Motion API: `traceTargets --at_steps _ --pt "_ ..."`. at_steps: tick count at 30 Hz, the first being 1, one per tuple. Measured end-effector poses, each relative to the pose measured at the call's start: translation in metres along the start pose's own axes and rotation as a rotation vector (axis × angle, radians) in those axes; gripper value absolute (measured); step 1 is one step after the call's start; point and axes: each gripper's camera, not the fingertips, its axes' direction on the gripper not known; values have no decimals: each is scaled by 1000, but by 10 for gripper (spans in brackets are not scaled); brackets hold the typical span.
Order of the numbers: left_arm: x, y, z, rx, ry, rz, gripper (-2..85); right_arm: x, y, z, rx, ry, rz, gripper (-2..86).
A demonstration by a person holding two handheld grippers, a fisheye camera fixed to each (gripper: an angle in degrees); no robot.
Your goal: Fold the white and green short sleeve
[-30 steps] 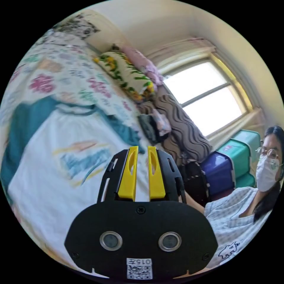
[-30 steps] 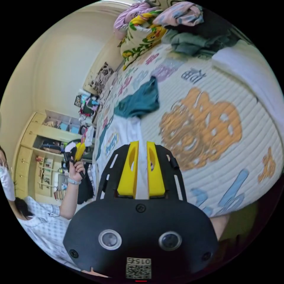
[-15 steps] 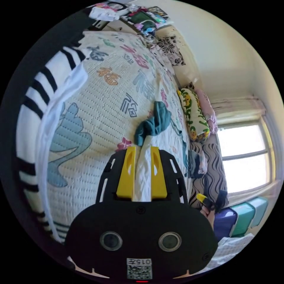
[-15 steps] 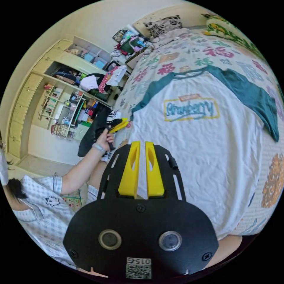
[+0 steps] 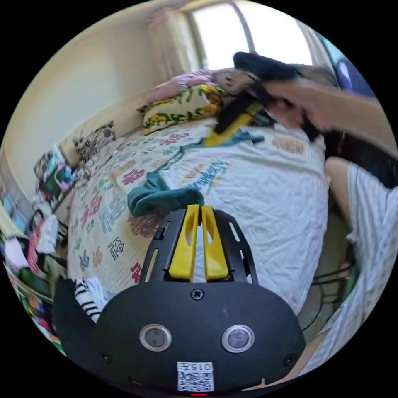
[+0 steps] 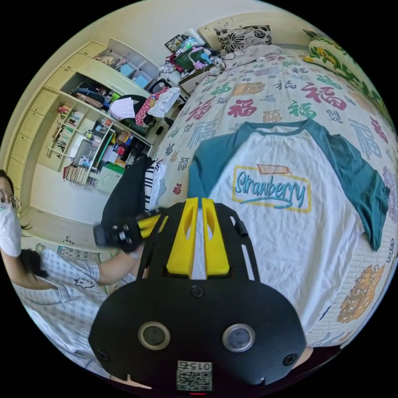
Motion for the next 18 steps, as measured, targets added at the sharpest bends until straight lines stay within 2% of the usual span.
traceTargets --at_steps 4,7,10,12,14,16,18 --pt "91 11 36 -98 -58 149 -6 -23 -38 62 -107 16 -141 32" --pt "136 19 46 -124 -45 189 -5 -42 -66 147 -333 149 -265 65" --pt "165 29 52 -149 -60 209 -5 -47 -77 239 -559 437 -383 70" --pt "176 36 53 -165 -41 175 -5 -41 -74 288 -666 601 -472 25" --pt "183 42 52 -172 -35 150 -5 -44 -75 285 -596 583 -489 3" --pt "191 46 48 -174 -41 150 -5 -34 -77 260 -481 491 -405 -2" --pt "204 49 36 -152 -67 177 -5 7 -70 213 -317 385 -196 -2"
